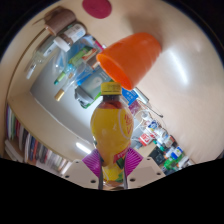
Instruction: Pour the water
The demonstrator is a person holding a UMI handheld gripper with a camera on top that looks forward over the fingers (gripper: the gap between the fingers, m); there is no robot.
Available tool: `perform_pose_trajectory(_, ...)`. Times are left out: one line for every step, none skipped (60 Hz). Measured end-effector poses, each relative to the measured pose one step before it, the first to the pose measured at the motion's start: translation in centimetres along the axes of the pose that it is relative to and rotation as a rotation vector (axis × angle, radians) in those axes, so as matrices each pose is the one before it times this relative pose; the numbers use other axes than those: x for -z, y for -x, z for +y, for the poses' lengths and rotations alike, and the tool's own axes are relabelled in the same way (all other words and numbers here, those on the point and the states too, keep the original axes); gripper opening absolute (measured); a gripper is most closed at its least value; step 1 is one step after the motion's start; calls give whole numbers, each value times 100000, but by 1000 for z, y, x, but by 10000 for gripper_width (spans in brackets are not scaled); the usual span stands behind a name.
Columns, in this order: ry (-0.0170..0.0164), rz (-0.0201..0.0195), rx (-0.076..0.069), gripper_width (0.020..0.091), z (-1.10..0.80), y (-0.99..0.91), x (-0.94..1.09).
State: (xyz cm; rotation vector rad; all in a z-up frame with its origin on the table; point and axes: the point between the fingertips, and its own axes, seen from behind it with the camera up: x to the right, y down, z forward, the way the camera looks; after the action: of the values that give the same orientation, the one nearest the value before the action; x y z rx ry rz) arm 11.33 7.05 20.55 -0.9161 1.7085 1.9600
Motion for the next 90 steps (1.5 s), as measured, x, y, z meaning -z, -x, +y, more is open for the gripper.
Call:
perform_pose_trajectory(735,469,2240,275,202,5,-41)
perform_pose_trajectory(1048,26,3161,274,347,111,271)
perform_pose_trajectory(995,356,4321,274,372,227,-106)
perform_pose_trajectory(1591,61,5274,273,452,283,-36)
perform_pose_trajectory(1733,182,6087,272,534,353,-21)
perform_pose_trajectory(1651,328,6717,273,503,454,-12)
perform_pose_trajectory(1585,349,7331,274,429,552,-16)
perform_pose_trajectory(1760,-86,7850,274,493,742,218)
perform_pose_trajectory(1234,495,8101,273,289,660,71)
perform_pose_trajectory(437,1190,7920,274,264,870,97)
perform_pose_trajectory(492,633,8685,274,-129,732,198)
perform_pose_trajectory(-7,667,8903,274,-315,739,218)
perform_pose_trajectory(-364,722,9161,273,-514,716,280)
perform_pose_trajectory(-805,702,9396,275,-692,687,285)
perform_pose_trajectory(-813,-804,10091,277,-1270,223,219)
perform_pose_trajectory(-1626,985,9600,277,-1115,422,332)
perform_pose_trajectory(-2322,3259,8817,278,-878,952,61)
perform_pose_trajectory(-2585,1389,9528,283,-1427,92,325)
perform_pose_trajectory(-2957,1698,9306,284,-1538,-81,370)
perform_pose_trajectory(-3287,2053,9061,286,-1586,-311,353)
perform_pose_trajectory(-3469,2314,8911,289,-1545,-554,360)
perform_pose_trajectory(-3300,2443,8639,292,-1430,-756,325)
perform_pose_trajectory(-3104,2494,8374,293,-1230,-844,223)
perform_pose_trajectory(-2672,2387,8185,318,-982,-948,222)
perform_pose_trajectory(-3414,423,7871,333,-485,-1902,238)
perform_pose_trajectory(-1613,1343,7137,332,-101,-1503,-3)
perform_pose_trajectory(-654,1467,6787,333,-46,-691,-280)
perform_pose_trajectory(2165,3448,4985,332,-210,-298,159)
perform_pose_trajectory(1407,1947,5051,332,740,-1171,-46)
perform_pose_trajectory(2356,2412,4084,331,1045,-1271,-91)
perform_pose_trajectory(2973,2735,3372,330,1347,-1315,2)
perform_pose_trajectory(2970,2983,2601,331,1462,-1281,-44)
perform_pose_trajectory(2588,2913,2052,332,1491,-1176,-39)
perform_pose_trajectory(2070,2535,1583,332,1337,-1053,-83)
perform_pose_trajectory(-1469,1278,1743,333,2191,-1266,-682)
perform_pose_trajectory(3337,2948,186,331,779,-468,445)
perform_pose_trajectory(805,1535,851,331,1072,-640,-161)
perform_pose_trajectory(1191,1249,1026,331,1150,-486,-103)
perform_pose_trajectory(1702,917,1175,331,1328,-350,-133)
perform_pose_trajectory(1679,645,1562,332,1279,-336,-45)
perform_pose_trajectory(2178,532,1205,332,1344,-207,-324)
perform_pose_trajectory(1758,116,1227,333,1072,-60,-138)
perform_pose_trajectory(1104,-33,1146,332,867,-7,-106)
perform_pose_trajectory(545,-48,785,333,634,5,-103)
perform_pose_trajectory(367,-27,553,333,581,28,-98)
perform_pose_trajectory(459,-9,503,332,564,52,-103)
perform_pose_trajectory(636,-2,532,333,579,46,-88)
perform_pose_trajectory(735,93,430,332,580,25,-127)
perform_pose_trajectory(-111,12,545,332,474,-131,-323)
perform_pose_trajectory(720,63,-231,332,422,33,-41)
perform_pose_trajectory(424,30,-530,332,392,5,-98)
perform_pose_trajectory(346,48,-819,333,383,-21,-122)
perform_pose_trajectory(-137,-155,-753,333,481,-170,-377)
perform_pose_trajectory(703,288,-1069,332,480,-110,-168)
perform_pose_trajectory(892,654,-830,333,585,-264,-88)
perform_pose_trajectory(1039,786,-885,333,550,-258,-146)
perform_pose_trajectory(1056,494,-840,333,554,-168,-112)
perform_pose_trajectory(1180,-95,-926,332,617,-59,-117)
perform_pose_trajectory(1632,-318,-885,334,688,-1,75)
perform_pose_trajectory(-4060,-475,-999,335,-811,-9,60)
perform_pose_trajectory(-1553,67,-836,338,20,-194,-149)
perform_pose_trajectory(179,141,-754,337,243,-135,70)
perform_pose_trajectory(-2347,-867,-692,334,-243,-43,-275)
perform_pose_trajectory(140,-354,-429,334,158,21,82)
perform_pose_trajectory(-299,-193,176,333,-67,58,27)
perform_pose_trajectory(98,-337,372,334,34,46,42)
perform_pose_trajectory(216,-334,433,334,29,43,10)
perform_pose_trajectory(25,-215,451,336,-20,31,4)
perform_pose_trajectory(236,-103,332,341,39,-9,2)
perform_pose_trajectory(93,-122,203,343,-34,12,3)
perform_pose_trajectory(154,-303,115,345,-4,1,-130)
perform_pose_trajectory(320,38,1,358,-2,-1,31)
perform_pose_trajectory(405,14,-164,368,14,22,25)
perform_pose_trajectory(604,14,-188,394,47,16,1)
perform_pose_trajectory(808,24,-164,420,54,1,35)
perform_pose_trajectory(1025,46,-84,440,76,7,13)
perform_pose_trajectory(1338,-128,0,461,99,25,19)
perform_pose_trajectory(1575,-318,185,482,75,-35,-43)
perform_pose_trajectory(1796,-169,142,503,138,14,71)
perform_pose_trajectory(2010,-273,46,525,195,61,94)
perform_pose_trajectory(2312,-181,-108,567,285,44,139)
perform_pose_trajectory(2220,-115,-116,607,304,25,194)
perform_pose_trajectory(1865,-338,-122,656,245,50,219)
perform_pose_trajectory(1239,-603,-93,706,167,112,254)
perform_pose_trajectory(627,-714,55,755,76,161,276)
perform_pose_trajectory(223,-680,256,804,6,155,318)
perform_pose_trajectory(185,-148,357,854,7,21,366)
perform_pose_trajectory(437,-383,611,856,58,94,435)
perform_pose_trajectory(401,-26,812,849,69,9,449)
perform_pose_trajectory(488,334,935,845,73,-65,474)
